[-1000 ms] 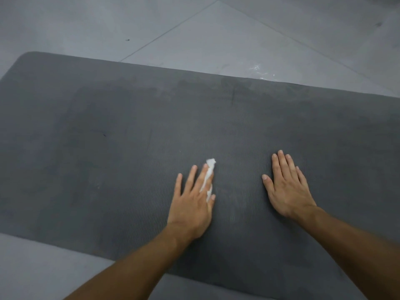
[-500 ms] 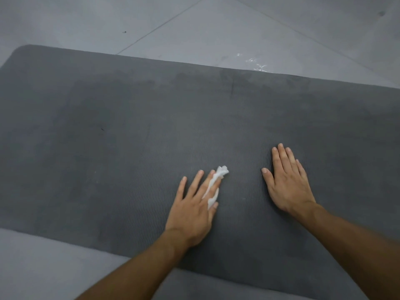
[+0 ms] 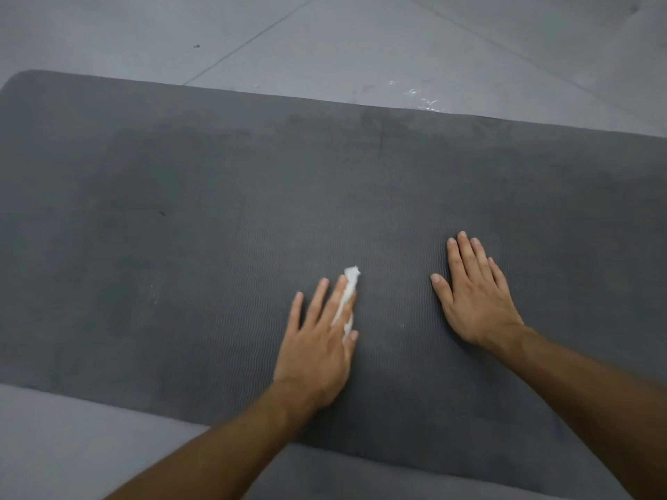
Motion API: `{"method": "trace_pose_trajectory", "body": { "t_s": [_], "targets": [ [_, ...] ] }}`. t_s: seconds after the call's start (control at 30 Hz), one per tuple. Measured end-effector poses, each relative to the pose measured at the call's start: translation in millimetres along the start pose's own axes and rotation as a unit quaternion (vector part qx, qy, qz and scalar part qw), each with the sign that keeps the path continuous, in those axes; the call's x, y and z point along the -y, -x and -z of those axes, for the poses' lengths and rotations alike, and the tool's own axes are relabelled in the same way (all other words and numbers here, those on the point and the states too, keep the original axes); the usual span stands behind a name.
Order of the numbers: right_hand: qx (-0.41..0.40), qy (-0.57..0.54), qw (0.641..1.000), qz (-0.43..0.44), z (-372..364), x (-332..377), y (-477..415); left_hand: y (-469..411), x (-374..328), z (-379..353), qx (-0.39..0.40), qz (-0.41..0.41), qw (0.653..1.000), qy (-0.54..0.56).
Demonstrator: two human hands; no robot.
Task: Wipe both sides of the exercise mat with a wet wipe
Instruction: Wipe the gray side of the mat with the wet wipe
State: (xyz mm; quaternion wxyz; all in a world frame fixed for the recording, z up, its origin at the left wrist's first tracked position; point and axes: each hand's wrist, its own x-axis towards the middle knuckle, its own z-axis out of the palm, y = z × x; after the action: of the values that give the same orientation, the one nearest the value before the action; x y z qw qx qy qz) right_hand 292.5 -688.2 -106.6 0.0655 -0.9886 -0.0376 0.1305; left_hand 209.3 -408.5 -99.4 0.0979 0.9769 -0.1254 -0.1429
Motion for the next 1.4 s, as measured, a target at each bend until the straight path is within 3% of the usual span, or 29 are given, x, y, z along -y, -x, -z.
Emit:
{"method": "trace_pose_trajectory", "body": {
  "t_s": [0.13,0.23,0.4,0.73,1.0,1.23,1.3,1.4],
  "targets": [
    [-0.003,0.005,1.000,-0.008,0.4,2.0,0.2,29.0,-66.6,-28.0,0.013,-0.110,0.993,-0.031],
    [-0.003,0.003,1.000,-0.001,1.2,1.2,1.2,45.7,-93.8,-38.6,0.018,-0.137,0.989,-0.054],
    [-0.005,0.003,1.000,-0.005,1.2,0.4,1.0,37.4,-67.4,-29.2,-0.004,-0.125,0.991,-0.053],
    [0.007,-0.003,1.000,0.000,2.0,-0.2,1.6,7.3,56.7,6.9,-0.027,0.019,0.996,-0.085],
    [0.010,-0.002,1.000,0.002,2.3,-1.1,0.7,37.8,-14.0,-19.9,-0.016,-0.088,0.993,-0.082],
    [0.021,-0.010,1.000,0.003,7.8,-1.4,-0.2,33.0,-70.1,-28.1,-0.003,-0.107,0.993,-0.056],
    [0.030,-0.012,0.999,0.017,13.9,-6.5,-0.5,16.5,-73.2,-23.5,-0.008,-0.094,0.995,-0.041],
    [0.037,0.014,0.996,0.074,23.3,-23.9,1.7,-18.6,-64.1,-10.0,-0.025,-0.008,1.000,-0.009]
  ]
}}
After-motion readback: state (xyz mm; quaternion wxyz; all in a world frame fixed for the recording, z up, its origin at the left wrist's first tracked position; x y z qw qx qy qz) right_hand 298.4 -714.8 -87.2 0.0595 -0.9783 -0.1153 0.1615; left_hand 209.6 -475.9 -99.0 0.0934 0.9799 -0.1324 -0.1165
